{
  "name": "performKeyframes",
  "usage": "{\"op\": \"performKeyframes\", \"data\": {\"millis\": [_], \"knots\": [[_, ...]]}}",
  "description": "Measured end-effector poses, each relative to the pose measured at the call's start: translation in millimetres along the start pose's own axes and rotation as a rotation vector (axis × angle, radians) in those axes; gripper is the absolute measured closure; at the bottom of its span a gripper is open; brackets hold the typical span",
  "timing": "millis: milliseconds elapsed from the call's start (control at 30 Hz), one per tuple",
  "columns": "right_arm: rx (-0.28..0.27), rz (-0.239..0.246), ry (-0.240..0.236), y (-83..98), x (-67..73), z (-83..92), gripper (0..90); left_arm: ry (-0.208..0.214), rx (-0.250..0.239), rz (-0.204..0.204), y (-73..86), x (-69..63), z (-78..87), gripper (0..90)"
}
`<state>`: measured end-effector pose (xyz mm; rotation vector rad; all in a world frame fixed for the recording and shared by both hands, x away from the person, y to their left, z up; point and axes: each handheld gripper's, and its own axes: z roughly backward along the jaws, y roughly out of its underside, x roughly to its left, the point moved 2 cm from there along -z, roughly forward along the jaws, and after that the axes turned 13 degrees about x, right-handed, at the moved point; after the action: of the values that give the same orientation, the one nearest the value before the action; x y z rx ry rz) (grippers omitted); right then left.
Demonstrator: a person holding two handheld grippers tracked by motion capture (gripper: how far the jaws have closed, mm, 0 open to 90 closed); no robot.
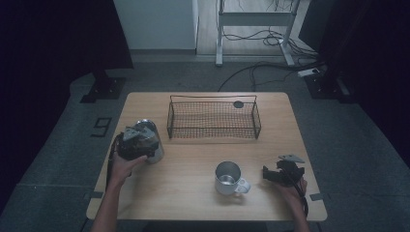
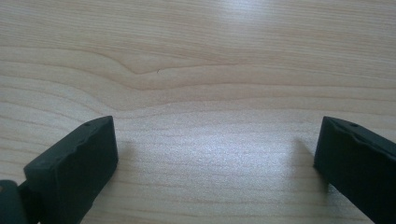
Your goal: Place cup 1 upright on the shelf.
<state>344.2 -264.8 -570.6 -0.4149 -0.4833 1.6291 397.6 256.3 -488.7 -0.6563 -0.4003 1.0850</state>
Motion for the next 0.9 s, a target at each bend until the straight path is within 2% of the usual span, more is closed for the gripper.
{"op": "performKeyframes", "data": {"millis": [200, 633, 900], "knots": [[0.0, 0.0, 0.0, 0.0, 0.0, 0.0, 0.0, 0.017, -0.008, 0.006, -0.9, 0.9, -3.2, 1.0], [0.0, 0.0, 0.0, 0.0, 0.0, 0.0, 0.0, -0.009, -0.004, 0.016, -5.5, -1.6, -11.9, 2.6], [0.0, 0.0, 0.0, 0.0, -0.1, 0.0, 0.0, -0.007, -0.002, 0.008, -5.3, -1.1, -11.7, 3.9]]}}
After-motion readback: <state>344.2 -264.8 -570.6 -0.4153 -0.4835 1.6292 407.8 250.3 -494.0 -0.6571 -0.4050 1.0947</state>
